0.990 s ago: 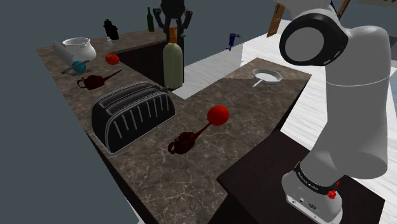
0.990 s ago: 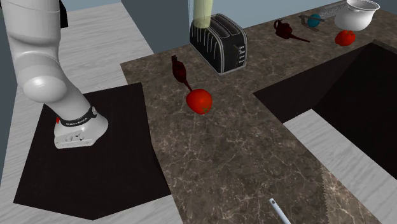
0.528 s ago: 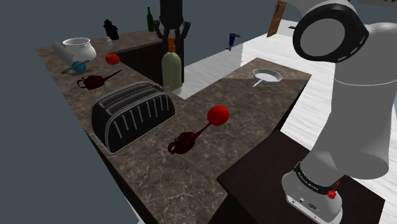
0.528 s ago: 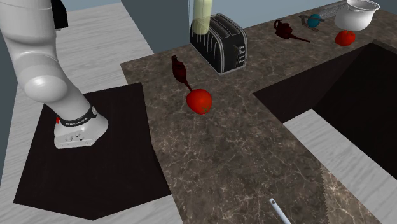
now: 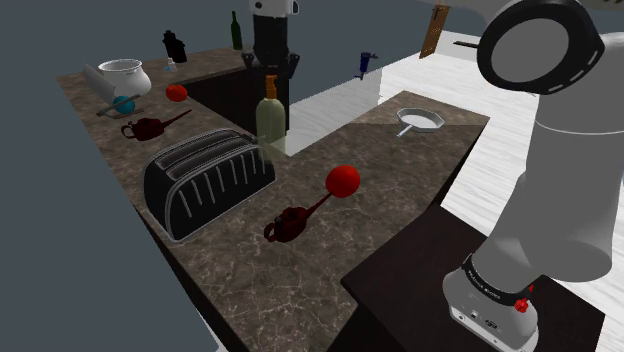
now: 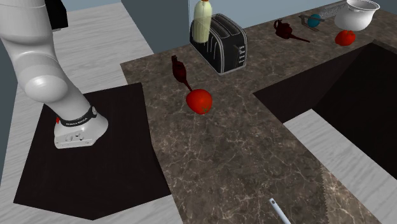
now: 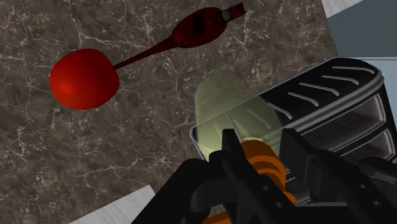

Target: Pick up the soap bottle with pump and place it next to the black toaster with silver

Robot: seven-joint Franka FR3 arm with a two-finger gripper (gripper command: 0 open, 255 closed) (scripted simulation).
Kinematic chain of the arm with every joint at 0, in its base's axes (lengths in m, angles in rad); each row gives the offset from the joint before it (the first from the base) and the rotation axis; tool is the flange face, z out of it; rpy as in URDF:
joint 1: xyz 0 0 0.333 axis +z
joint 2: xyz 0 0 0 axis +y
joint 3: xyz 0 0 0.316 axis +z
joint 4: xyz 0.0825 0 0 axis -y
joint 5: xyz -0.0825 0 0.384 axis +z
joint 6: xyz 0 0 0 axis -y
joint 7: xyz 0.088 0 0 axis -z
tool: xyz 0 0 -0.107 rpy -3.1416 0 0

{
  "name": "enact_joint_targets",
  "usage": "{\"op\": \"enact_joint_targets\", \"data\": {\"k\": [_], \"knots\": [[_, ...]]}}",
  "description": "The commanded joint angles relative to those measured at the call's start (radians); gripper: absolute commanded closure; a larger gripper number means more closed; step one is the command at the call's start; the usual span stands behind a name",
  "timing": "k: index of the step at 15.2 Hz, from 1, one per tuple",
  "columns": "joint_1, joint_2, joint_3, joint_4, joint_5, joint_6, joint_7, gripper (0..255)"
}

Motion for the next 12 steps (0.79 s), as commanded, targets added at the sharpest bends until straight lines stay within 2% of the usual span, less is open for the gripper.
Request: {"op": "enact_joint_targets", "data": {"k": [1,12], "knots": [[0.002,-0.011,0.000,-0.045,-0.001,0.035,-0.003,255],[0.008,-0.032,0.001,-0.224,-0.001,0.193,-0.017,255]]}}
